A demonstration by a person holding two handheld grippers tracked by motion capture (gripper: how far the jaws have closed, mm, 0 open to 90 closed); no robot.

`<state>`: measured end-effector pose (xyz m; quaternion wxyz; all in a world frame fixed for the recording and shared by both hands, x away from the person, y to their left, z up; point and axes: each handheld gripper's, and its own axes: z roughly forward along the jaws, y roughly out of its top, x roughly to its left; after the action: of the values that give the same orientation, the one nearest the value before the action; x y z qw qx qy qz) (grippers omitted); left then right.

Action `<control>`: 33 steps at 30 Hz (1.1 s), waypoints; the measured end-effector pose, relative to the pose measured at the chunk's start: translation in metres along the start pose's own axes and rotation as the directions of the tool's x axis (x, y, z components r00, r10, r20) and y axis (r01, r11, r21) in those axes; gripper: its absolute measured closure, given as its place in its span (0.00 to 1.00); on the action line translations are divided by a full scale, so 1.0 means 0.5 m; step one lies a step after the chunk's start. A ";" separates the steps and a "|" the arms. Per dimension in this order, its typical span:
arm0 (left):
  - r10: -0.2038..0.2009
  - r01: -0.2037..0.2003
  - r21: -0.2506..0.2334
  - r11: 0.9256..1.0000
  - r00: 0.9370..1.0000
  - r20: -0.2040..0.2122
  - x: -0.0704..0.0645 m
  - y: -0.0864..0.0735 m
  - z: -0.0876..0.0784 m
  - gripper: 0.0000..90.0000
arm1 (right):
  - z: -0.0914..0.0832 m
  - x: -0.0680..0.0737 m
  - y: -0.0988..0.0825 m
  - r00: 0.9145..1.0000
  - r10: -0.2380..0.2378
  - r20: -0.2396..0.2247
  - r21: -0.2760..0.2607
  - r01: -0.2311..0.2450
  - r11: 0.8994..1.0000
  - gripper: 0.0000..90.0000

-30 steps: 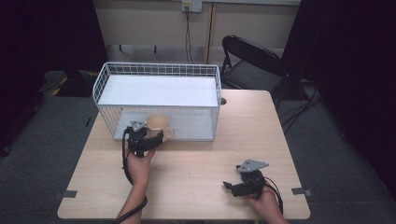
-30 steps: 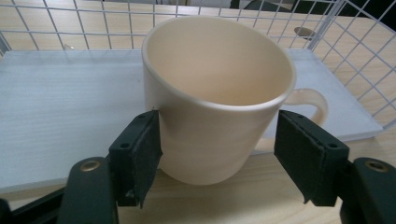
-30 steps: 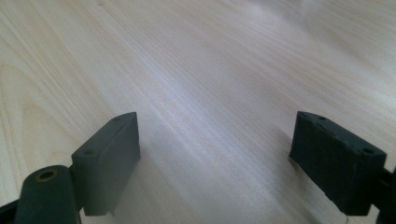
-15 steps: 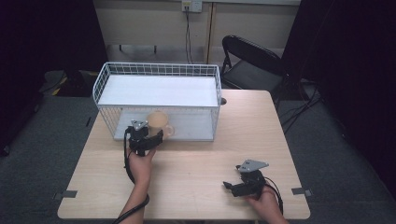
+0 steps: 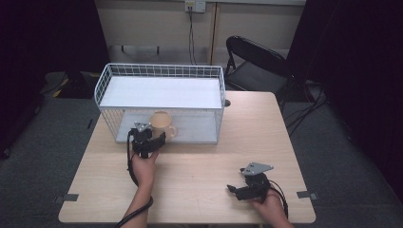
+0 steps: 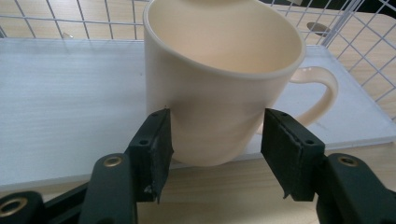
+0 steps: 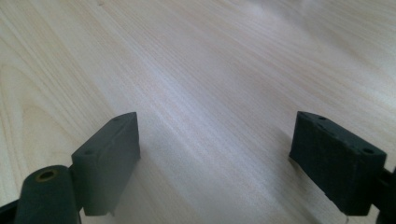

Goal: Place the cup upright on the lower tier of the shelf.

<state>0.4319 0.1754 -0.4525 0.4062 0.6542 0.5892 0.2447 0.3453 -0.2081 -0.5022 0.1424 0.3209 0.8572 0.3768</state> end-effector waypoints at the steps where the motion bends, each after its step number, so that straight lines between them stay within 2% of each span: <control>1: 0.000 0.000 -0.001 1.000 1.000 -0.002 -0.001 0.000 0.000 0.49 | 0.000 0.000 0.000 1.000 0.000 0.000 0.000 0.000 1.000 0.17; 12: -0.015 0.015 0.008 1.000 1.000 -0.006 -0.003 -0.001 0.012 0.49 | 0.000 0.000 0.000 1.000 0.000 0.000 0.000 0.000 1.000 0.17; 33: -0.034 0.034 0.009 0.999 0.999 -0.030 -0.010 0.008 0.034 0.58 | 0.000 0.000 0.000 1.000 0.000 0.000 0.000 0.000 1.000 0.17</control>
<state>0.4468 0.1663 -0.4578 0.3981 0.6423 0.6075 0.2447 0.3452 -0.2081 -0.5022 0.1424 0.3210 0.8572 0.3767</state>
